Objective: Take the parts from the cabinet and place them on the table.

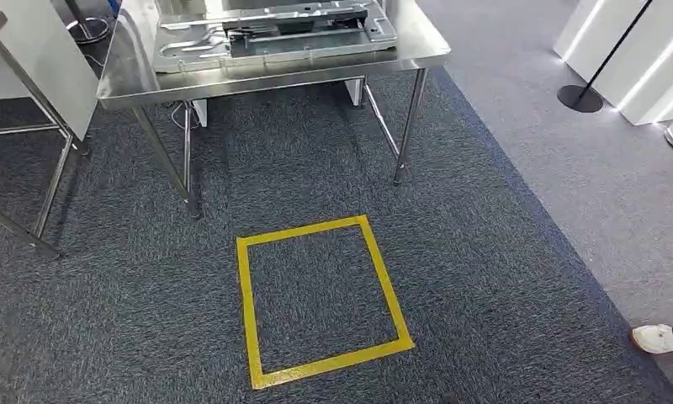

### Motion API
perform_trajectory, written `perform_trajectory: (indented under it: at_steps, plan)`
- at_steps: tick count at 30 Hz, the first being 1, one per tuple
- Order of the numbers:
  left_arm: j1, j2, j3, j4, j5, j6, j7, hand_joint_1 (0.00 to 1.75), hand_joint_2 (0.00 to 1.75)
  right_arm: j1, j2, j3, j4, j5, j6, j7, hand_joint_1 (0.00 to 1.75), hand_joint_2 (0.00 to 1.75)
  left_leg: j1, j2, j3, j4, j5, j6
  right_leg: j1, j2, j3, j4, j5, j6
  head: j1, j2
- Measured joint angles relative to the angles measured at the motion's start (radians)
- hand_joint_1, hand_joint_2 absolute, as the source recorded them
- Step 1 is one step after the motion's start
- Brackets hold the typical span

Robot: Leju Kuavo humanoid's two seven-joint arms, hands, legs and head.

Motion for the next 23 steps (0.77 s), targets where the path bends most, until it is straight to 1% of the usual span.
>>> perform_trajectory:
  at_steps: [1, 2, 3, 4, 5, 6, 7, 8, 10, 11, 12, 13, 14, 15, 16, 17, 18, 19, 20, 21, 22, 23]
  plan:
    - [0.001, 0.000, 0.000, 0.000, -0.002, 0.000, 0.002, 0.00, 1.75, 0.002, 0.003, 0.000, 0.000, 0.000, 0.006, -0.006, 0.00, 1.75, -0.003, 0.001, -0.004, 0.001, 0.001, 0.002, 0.000, 0.000, -0.039, 0.081, -0.028, 0.002, 0.000, 0.000]
    - [0.001, 0.000, -0.001, 0.000, -0.006, 0.001, 0.006, 0.00, 1.75, 0.005, 0.005, 0.002, 0.000, 0.000, 0.011, -0.012, 0.00, 1.75, -0.004, 0.001, -0.007, 0.004, 0.002, 0.002, 0.000, 0.000, -0.060, 0.123, -0.030, 0.002, 0.000, 0.000]
    - [0.002, 0.000, -0.008, 0.000, -0.005, 0.002, 0.010, 0.00, 1.75, 0.010, 0.006, 0.009, 0.000, -0.003, 0.012, -0.016, 0.00, 1.75, -0.004, 0.001, -0.010, 0.008, 0.002, 0.002, 0.000, 0.000, -0.054, 0.109, -0.006, 0.003, 0.000, 0.000]
    - [0.002, 0.001, -0.021, -0.003, 0.003, 0.003, 0.010, 0.00, 1.75, 0.016, 0.008, 0.023, 0.000, -0.015, 0.012, -0.018, 0.00, 1.75, -0.004, 0.000, -0.011, 0.013, 0.002, 0.002, -0.001, 0.000, -0.026, 0.052, 0.035, 0.003, 0.000, 0.000]
    - [0.002, 0.002, -0.037, -0.010, 0.018, 0.003, 0.010, 0.00, 0.00, 0.022, 0.008, 0.041, 0.000, -0.033, 0.012, -0.018, 0.00, 0.00, -0.004, -0.002, -0.013, 0.019, 0.000, -0.001, -0.002, 0.000, 0.018, -0.037, 0.083, 0.002, 0.000, 0.000]
    - [0.002, 0.002, -0.057, -0.016, 0.036, 0.003, 0.010, 0.00, 0.00, 0.028, 0.008, 0.061, 0.000, -0.054, 0.012, -0.018, 0.00, 0.00, -0.004, -0.003, -0.015, 0.026, -0.002, -0.004, -0.005, -0.001, 0.065, -0.131, 0.124, 0.000, 0.000, 0.000]
    - [0.002, 0.003, -0.073, -0.022, 0.055, 0.002, 0.011, 0.00, 0.00, 0.031, 0.008, 0.077, 0.000, -0.074, 0.012, -0.018, 0.00, 0.00, -0.011, -0.003, -0.022, 0.037, -0.006, -0.011, -0.003, -0.001, 0.083, -0.175, 0.112, -0.003, 0.000, 0.000]
    - [0.002, 0.004, -0.091, -0.027, 0.076, 0.000, 0.011, 0.00, 0.00, 0.034, 0.008, 0.094, 0.000, -0.097, 0.012, -0.017, 0.00, 0.00, -0.012, -0.002, -0.027, 0.043, -0.007, -0.017, 0.001, 0.003, 0.075, -0.175, 0.117, -0.013, 0.000, 0.000]
    - [0.004, 0.009, -0.119, -0.035, 0.107, -0.002, 0.011, 0.00, 0.00, 0.048, 0.008, 0.118, 0.000, -0.131, 0.013, -0.016, 0.00, 0.00, -0.009, -0.001, -0.029, 0.041, -0.002, -0.027, 0.004, 0.005, 0.071, -0.174, 0.120, -0.022, 0.000, 0.000]
    - [0.007, 0.011, -0.137, -0.040, 0.128, -0.004, 0.012, 0.00, 0.00, 0.056, 0.008, 0.139, -0.001, -0.156, 0.015, -0.012, 0.00, 0.00, -0.008, -0.001, -0.029, 0.040, 0.000, -0.032, 0.006, 0.005, 0.070, -0.176, 0.123, -0.028, 0.000, 0.000]
    - [0.010, 0.014, -0.152, -0.043, 0.144, -0.005, 0.013, 0.00, 0.00, 0.059, 0.008, 0.155, -0.002, -0.174, 0.015, -0.009, 0.00, 0.00, -0.006, -0.002, -0.036, 0.048, -0.008, -0.038, -0.001, 0.003, 0.071, -0.182, 0.131, -0.039, 0.000, 0.000]
    - [0.015, 0.016, -0.166, -0.045, 0.162, -0.006, 0.014, 0.00, 0.00, 0.060, 0.006, 0.172, -0.004, -0.192, 0.016, -0.008, 0.00, 0.00, -0.004, -0.003, -0.047, 0.081, -0.039, -0.044, 0.000, 0.002, 0.068, -0.183, 0.133, -0.043, 0.000, 0.000]
    - [0.019, 0.018, -0.179, -0.046, 0.173, -0.007, 0.015, 0.00, 0.00, 0.061, 0.005, 0.183, -0.006, -0.206, 0.016, -0.008, 0.00, 0.00, -0.003, -0.003, -0.073, 0.144, -0.082, -0.048, 0.000, 0.003, 0.064, -0.183, 0.135, -0.047, 0.000, 0.000]
    - [0.024, 0.019, -0.194, -0.047, 0.187, -0.008, 0.015, 0.00, 0.00, 0.061, 0.004, 0.196, -0.009, -0.222, 0.016, -0.008, 0.00, 0.00, 0.000, -0.003, -0.108, 0.229, -0.127, -0.053, 0.002, 0.002, 0.061, -0.183, 0.137, -0.049, 0.000, 0.000]
    - [0.028, 0.021, -0.208, -0.047, 0.206, -0.010, 0.017, 0.00, 0.00, 0.062, 0.002, 0.216, -0.014, -0.243, 0.016, -0.008, 0.00, 0.00, 0.002, -0.003, -0.140, 0.307, -0.160, -0.056, 0.003, 0.002, 0.058, -0.182, 0.138, -0.049, 0.000, 0.000]
    - [0.032, 0.022, -0.218, -0.047, 0.216, -0.011, 0.018, 0.00, 0.00, 0.064, 0.001, 0.225, -0.016, -0.254, 0.016, -0.007, 0.00, 0.00, 0.003, -0.003, -0.159, 0.356, -0.172, -0.058, 0.004, 0.002, 0.057, -0.182, 0.138, -0.048, 0.000, 0.000]
    - [0.040, 0.023, -0.233, -0.047, 0.232, -0.013, 0.018, 0.00, 0.00, 0.065, 0.001, 0.239, -0.022, -0.272, 0.016, -0.003, 0.00, 0.00, 0.004, -0.003, -0.155, 0.357, -0.160, -0.058, 0.004, 0.000, 0.058, -0.181, 0.139, -0.048, 0.000, 0.000]
    - [0.051, 0.025, -0.248, -0.047, 0.257, -0.017, 0.019, 0.00, 0.00, 0.066, 0.001, 0.257, -0.033, -0.297, 0.016, 0.000, 0.00, 0.00, 0.004, -0.003, -0.126, 0.307, -0.125, -0.056, 0.004, 0.000, 0.059, -0.181, 0.139, -0.047, 0.000, 0.000]
    - [0.063, 0.027, -0.265, -0.047, 0.277, -0.019, 0.020, 0.00, 0.00, 0.068, 0.001, 0.273, -0.043, -0.319, 0.016, 0.003, 0.00, 0.00, 0.005, -0.002, -0.080, 0.221, -0.081, -0.053, 0.003, 0.002, 0.061, -0.181, 0.139, -0.046, 0.000, 0.000]
    - [0.075, 0.031, -0.291, -0.047, 0.301, -0.022, 0.021, 0.00, 0.00, 0.067, 0.001, 0.296, -0.054, -0.346, 0.016, 0.004, 0.00, 0.00, 0.005, 0.002, -0.028, 0.122, -0.038, -0.049, 0.003, 0.000, 0.063, -0.181, 0.139, -0.044, 0.000, 0.000]
    - [0.083, 0.035, -0.316, -0.047, 0.329, -0.025, 0.022, 0.00, 0.00, 0.067, 0.001, 0.326, -0.068, -0.378, 0.016, 0.006, 0.00, 0.00, 0.001, 0.036, 0.003, 0.055, -0.033, -0.042, 0.004, -0.004, 0.064, -0.181, 0.138, -0.042, 0.000, 0.000]
    - [0.085, 0.037, -0.333, -0.047, 0.346, -0.026, 0.024, 0.00, 0.00, 0.067, 0.001, 0.345, -0.076, -0.398, 0.016, 0.008, 0.00, 0.00, -0.009, 0.039, 0.005, 0.033, -0.038, -0.036, 0.011, -0.004, 0.061, -0.175, 0.136, -0.032, 0.000, 0.000]
